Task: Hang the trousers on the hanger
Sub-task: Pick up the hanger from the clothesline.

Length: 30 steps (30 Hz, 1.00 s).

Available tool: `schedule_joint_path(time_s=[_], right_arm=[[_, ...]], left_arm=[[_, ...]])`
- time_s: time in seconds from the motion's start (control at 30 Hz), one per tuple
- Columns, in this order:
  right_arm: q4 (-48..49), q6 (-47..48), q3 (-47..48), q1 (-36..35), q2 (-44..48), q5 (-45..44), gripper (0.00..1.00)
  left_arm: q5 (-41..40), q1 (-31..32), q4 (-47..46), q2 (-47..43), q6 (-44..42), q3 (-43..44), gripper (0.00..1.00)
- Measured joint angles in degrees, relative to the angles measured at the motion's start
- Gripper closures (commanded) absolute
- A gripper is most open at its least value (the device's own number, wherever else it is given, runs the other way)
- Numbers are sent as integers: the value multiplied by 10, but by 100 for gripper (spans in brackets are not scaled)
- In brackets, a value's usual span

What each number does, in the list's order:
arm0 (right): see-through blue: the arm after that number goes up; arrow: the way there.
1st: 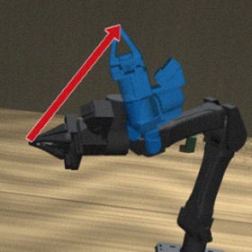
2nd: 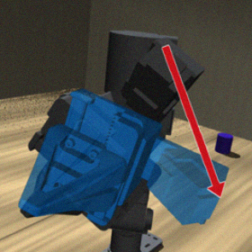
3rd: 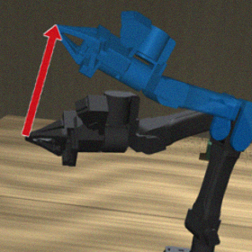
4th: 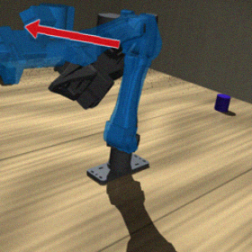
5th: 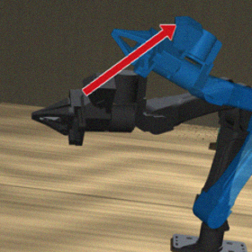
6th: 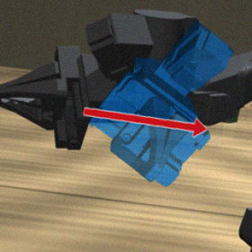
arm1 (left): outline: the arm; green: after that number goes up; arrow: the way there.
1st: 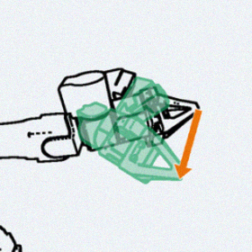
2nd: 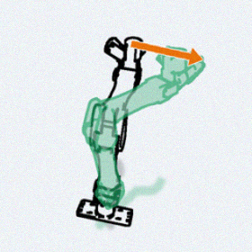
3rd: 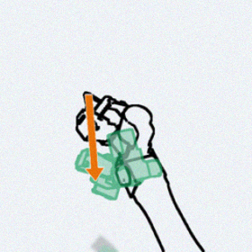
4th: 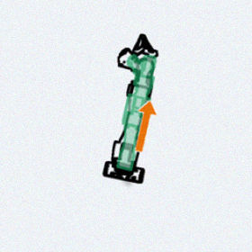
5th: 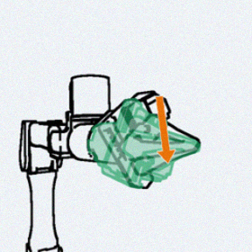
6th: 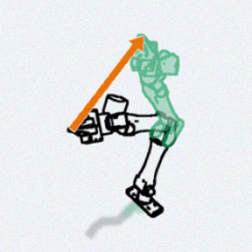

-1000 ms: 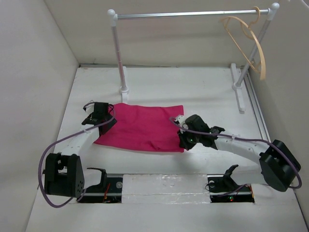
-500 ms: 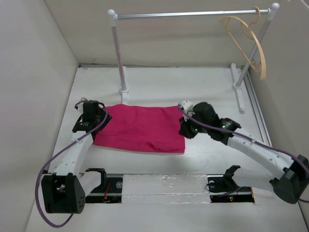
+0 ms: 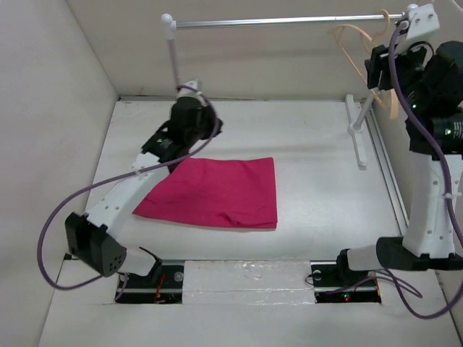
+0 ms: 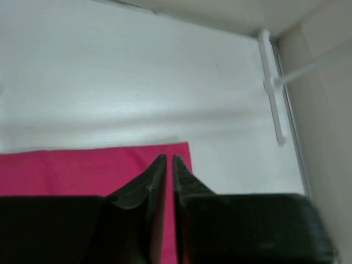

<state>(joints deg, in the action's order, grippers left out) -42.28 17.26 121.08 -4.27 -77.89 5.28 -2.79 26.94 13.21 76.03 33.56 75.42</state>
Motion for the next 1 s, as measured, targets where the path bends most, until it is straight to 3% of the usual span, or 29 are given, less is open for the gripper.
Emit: schedule_joint_path(time_s=[0.07, 0.13, 0.27, 0.53, 0.73, 0.93, 0.97, 1.0], right_arm=[[-5, 9, 17, 72, -31, 30, 23], [-12, 8, 18, 130, -61, 66, 20], [-29, 9, 19, 199, -130, 134, 14], [-48, 21, 22, 243, -195, 217, 14], [-29, 21, 10, 244, -197, 238, 31], [-9, 20, -24, 230, -203, 235, 43], [-6, 20, -26, 229, -206, 234, 57], [-3, 23, -27, 227, -207, 233, 64]], left_arm=[[-38, 79, -2, 47, -33, 47, 77], [-60, 152, 0, 63, -56, 53, 62], [-62, 238, 6, 59, -79, 41, 53], [-45, 288, -13, 30, -71, -79, 42], [-40, 288, -12, 30, -56, -128, 42], [-40, 288, -16, 30, -50, -128, 45], [-40, 288, -17, 30, -48, -128, 46], [-40, 288, -17, 30, -47, -128, 47]])
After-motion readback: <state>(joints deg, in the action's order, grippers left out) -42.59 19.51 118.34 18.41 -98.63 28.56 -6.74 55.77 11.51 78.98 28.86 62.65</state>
